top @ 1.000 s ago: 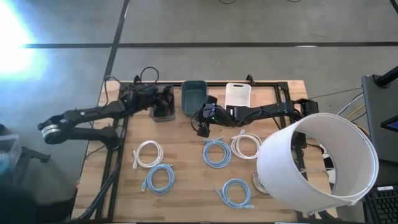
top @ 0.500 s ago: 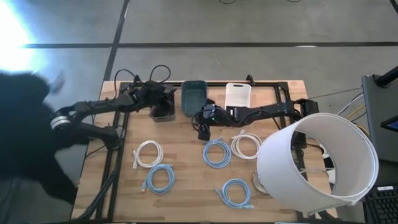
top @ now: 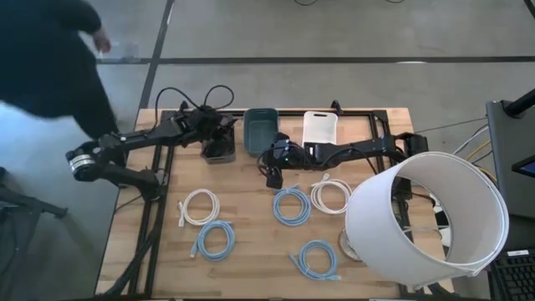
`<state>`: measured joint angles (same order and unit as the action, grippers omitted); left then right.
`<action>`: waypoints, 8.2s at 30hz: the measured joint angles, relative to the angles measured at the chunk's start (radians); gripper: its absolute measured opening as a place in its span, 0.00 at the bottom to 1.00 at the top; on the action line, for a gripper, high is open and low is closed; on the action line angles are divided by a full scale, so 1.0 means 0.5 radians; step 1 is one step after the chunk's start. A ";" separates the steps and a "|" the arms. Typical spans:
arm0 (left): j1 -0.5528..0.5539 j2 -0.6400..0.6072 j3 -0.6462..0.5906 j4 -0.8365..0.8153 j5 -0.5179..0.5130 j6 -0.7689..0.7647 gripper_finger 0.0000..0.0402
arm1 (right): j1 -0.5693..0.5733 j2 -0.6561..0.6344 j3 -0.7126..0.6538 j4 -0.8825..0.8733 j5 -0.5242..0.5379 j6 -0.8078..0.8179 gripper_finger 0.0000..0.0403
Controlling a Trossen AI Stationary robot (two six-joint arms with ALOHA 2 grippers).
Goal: Sort HDMI cables
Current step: Put the black HDMI cable into the black bin, then put the left white HDMI cable into the blue bin, then put the white HDMI cable into the blue bin
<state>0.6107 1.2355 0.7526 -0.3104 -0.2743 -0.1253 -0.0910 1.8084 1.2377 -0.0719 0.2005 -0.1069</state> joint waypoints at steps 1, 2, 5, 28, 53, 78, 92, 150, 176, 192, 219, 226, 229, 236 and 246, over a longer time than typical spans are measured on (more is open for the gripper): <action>0.000 0.022 -0.027 0.016 0.000 0.000 0.39 | 0.000 0.000 0.000 0.000 0.000 -0.001 0.46; 0.000 0.043 -0.053 0.048 0.000 0.002 0.39 | 0.000 0.000 0.000 0.000 0.000 -0.001 0.46; 0.000 0.122 -0.124 0.134 0.000 0.013 0.39 | 0.000 0.000 0.000 -0.001 0.000 0.000 0.46; 0.006 0.067 -0.022 -0.173 -0.172 -0.168 0.13 | -0.002 0.000 0.000 -0.003 0.000 -0.018 0.46; -0.087 -0.046 -0.001 0.058 0.573 0.167 0.41 | -0.003 0.000 -0.004 -0.004 -0.139 -0.047 0.46; -1.169 -0.602 -0.692 -0.388 0.482 0.320 0.41 | -0.002 0.000 -0.010 -0.003 -0.261 -0.048 0.46; -1.178 -0.553 -0.708 -0.338 0.536 0.176 0.41 | -0.002 0.000 -0.011 -0.002 -0.260 -0.053 0.46; -1.362 0.018 -0.415 0.201 -0.313 0.330 0.04 | -0.002 0.000 -0.011 0.016 -0.260 -0.054 0.46; -0.580 0.276 0.366 0.997 -0.585 1.096 0.06 | 0.133 -0.204 0.005 -0.958 -0.259 0.265 0.46; -0.215 1.036 0.561 0.937 -0.686 0.958 0.07 | 0.134 -0.195 0.006 -0.945 -0.259 0.245 0.46; -0.334 0.607 0.929 -0.181 -0.153 0.704 0.34 | 0.134 -0.197 -0.149 -1.347 -0.244 0.849 0.46; -0.378 0.381 0.727 0.014 0.208 0.621 0.32 | 0.154 -0.349 -0.324 -1.513 -0.240 1.340 0.46; -0.380 0.332 0.626 0.087 0.209 0.607 0.32 | 0.215 -0.474 -0.421 -1.498 -0.235 1.529 0.46; -0.383 0.291 0.473 0.241 0.212 0.562 0.32 | 0.288 -0.654 -0.686 -1.429 -0.191 2.102 0.46; -0.392 0.293 0.453 0.342 0.214 0.561 0.32 | 0.369 -0.644 -0.856 -1.074 -0.460 1.915 0.46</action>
<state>0.4149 1.3819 0.9791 -0.1392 -0.1673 0.1551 0.0935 1.4863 0.8097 -0.6089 -0.0298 0.8505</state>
